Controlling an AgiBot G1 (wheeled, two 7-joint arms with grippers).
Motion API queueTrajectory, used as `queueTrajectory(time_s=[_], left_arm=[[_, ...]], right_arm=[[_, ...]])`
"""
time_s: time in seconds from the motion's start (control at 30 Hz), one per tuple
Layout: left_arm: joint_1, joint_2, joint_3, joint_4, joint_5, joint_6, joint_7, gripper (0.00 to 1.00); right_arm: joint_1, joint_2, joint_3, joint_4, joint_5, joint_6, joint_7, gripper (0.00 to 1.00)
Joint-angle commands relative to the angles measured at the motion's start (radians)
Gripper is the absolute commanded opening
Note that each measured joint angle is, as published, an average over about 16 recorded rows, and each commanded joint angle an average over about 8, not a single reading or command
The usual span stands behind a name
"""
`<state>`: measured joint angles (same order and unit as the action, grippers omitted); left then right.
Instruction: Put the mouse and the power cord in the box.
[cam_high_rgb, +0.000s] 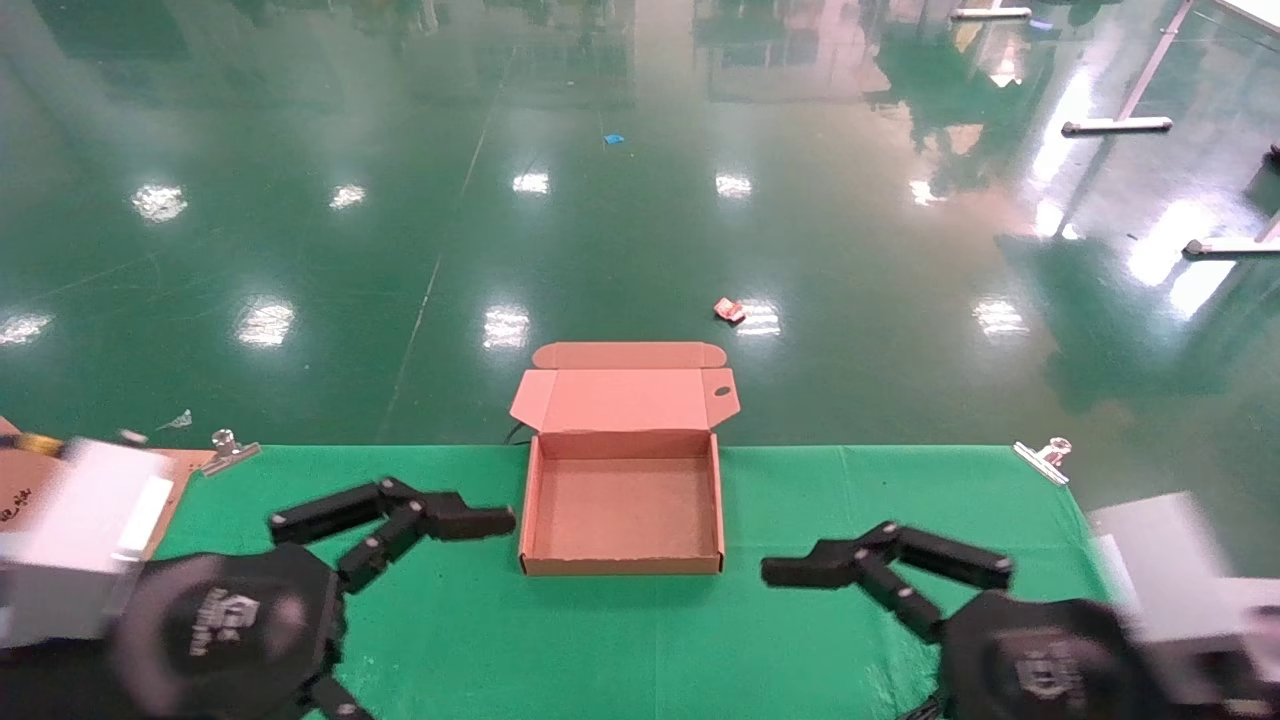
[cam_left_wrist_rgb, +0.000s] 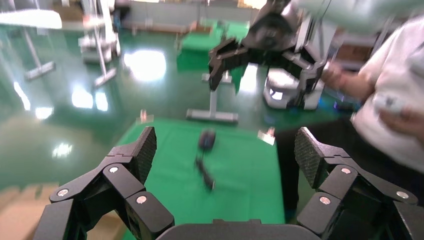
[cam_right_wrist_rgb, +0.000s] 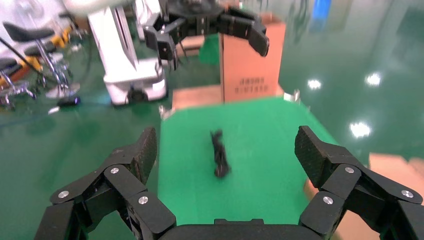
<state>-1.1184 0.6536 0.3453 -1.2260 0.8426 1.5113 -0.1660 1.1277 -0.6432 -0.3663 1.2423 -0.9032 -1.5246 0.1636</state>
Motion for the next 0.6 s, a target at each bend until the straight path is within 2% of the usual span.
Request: queueTrajectory(time_s=[0.03, 0.33, 0.6], left_arm=[[-0.014, 0.015, 0.019, 0.015, 0.032, 0.005, 0.004, 1.00], [-0.125, 0.054, 0.150, 0.158, 0.314, 0.042, 0.081, 1.00], [-0.243, 0.133, 0.284, 0.347, 0.588, 0.035, 0.206, 1.00]], right_arm=[[0.012, -0.007, -0.023, -0.011, -0.046, -0.008, -0.002, 1.00], [0.203, -0.126, -0.231, -0.144, -0.453, -0.044, -0.140, 1.00], [0.328, -0.240, -0.389, -0.293, -0.763, 0.006, -0.273, 1.00]])
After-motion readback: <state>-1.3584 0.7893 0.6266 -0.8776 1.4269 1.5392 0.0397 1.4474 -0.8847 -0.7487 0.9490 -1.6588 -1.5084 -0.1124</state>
